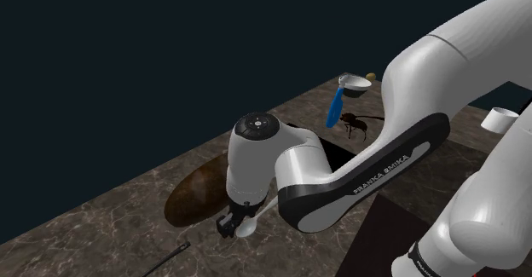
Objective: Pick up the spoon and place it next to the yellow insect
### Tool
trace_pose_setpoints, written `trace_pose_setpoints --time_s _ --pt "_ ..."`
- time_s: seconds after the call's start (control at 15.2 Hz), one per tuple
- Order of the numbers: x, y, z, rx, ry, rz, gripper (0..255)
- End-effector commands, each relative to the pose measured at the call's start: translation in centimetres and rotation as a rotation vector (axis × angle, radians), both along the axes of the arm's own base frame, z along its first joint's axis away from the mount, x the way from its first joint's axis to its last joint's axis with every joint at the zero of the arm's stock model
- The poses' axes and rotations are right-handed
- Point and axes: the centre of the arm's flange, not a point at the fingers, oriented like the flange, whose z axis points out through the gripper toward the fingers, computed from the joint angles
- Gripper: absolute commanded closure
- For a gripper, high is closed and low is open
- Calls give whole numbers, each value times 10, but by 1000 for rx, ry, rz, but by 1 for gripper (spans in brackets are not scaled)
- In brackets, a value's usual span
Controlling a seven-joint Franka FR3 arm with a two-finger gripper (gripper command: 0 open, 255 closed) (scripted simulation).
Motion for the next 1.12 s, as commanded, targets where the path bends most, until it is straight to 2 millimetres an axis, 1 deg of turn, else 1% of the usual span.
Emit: trace_pose_setpoints --time_s 0.0,0.4,1.06 --pt "0 0 0 0 0 0 255" --pt "0 0 0 0 0 0 255" --pt "0 0 53 0 0 0 255"
